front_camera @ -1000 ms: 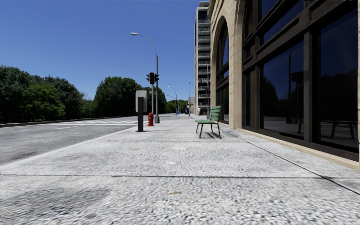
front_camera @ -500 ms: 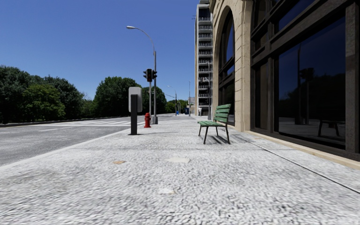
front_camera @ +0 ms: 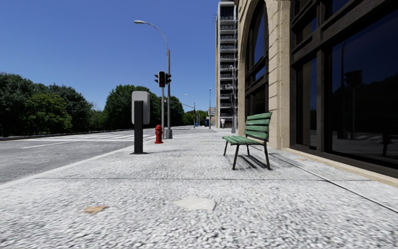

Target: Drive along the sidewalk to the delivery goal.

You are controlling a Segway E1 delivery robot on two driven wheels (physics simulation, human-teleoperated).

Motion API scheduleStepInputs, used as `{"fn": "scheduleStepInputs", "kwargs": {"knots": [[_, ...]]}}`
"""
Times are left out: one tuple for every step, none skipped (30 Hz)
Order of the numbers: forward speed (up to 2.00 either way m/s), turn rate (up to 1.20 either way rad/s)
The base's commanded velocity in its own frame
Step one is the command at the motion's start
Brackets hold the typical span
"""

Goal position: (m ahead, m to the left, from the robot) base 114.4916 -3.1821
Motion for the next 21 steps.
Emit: {"fn": "scheduleStepInputs", "kwargs": {"knots": [[2.0,0.0],[2.0,0.0],[2.0,0.0],[2.0,0.0],[2.0,0.0],[2.0,0.0],[2.0,0.0],[2.0,0.0],[2.0,0.0],[2.0,0.0],[2.0,0.0],[2.0,0.0],[2.0,0.0],[2.0,0.0],[2.0,0.0],[2.0,0.0],[2.0,0.0],[2.0,0.0],[2.0,0.0],[2.0,0.0],[2.0,0.0]]}}
